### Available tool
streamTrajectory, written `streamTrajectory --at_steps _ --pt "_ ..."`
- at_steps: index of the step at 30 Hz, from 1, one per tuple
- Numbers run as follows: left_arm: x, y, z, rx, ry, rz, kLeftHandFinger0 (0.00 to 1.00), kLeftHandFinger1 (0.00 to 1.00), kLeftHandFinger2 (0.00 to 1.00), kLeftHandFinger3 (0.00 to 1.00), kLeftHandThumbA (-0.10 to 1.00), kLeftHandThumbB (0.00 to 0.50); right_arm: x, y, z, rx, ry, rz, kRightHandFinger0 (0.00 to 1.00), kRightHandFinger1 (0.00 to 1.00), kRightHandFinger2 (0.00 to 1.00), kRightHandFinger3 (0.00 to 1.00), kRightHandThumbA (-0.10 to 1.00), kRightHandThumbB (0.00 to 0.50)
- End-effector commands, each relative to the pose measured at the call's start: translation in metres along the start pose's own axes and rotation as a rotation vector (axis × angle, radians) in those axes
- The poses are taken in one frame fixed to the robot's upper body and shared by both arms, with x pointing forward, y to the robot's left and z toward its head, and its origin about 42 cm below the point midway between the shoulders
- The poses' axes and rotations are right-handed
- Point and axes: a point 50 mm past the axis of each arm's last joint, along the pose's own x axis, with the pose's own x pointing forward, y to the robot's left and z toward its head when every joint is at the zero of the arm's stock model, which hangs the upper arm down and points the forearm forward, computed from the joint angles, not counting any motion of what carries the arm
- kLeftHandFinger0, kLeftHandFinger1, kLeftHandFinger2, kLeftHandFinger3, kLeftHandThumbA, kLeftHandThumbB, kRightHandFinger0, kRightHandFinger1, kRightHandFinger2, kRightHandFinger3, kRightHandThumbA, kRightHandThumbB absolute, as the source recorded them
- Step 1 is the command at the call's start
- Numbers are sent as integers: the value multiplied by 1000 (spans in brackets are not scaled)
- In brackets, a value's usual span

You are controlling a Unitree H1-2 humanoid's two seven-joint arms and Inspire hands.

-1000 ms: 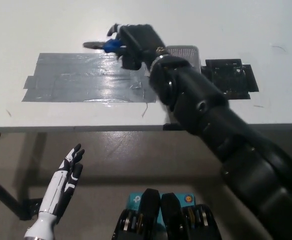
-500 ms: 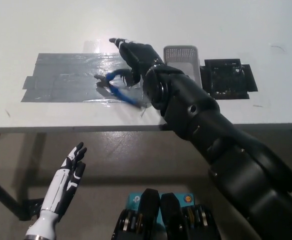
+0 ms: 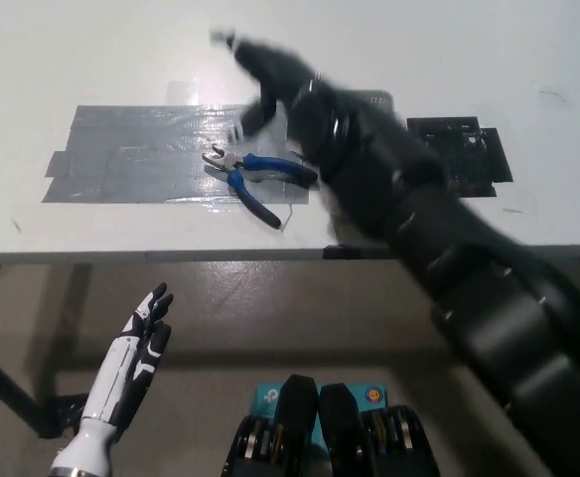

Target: The robot picks the blue plier placed on top of the container and places it on the grey area of the table

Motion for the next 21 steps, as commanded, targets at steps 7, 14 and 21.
streamTrajectory --at_steps 7,14,21 --pt "5 7 9 6 -69 18 1000 1000 1000 1000 1000 86 -72 -198 80 -1 -380 -320 1000 1000 1000 1000 1000 430" --pt "27 22 18 7 -110 61 1000 1000 1000 1000 1000 129 -185 -236 47 -73 -546 -488 1000 1000 1000 1000 1000 394" --pt "46 21 23 -51 -111 86 1000 1000 1000 1000 1000 173 -291 -161 -12 278 -586 -529 1000 1000 1000 1000 1000 399"
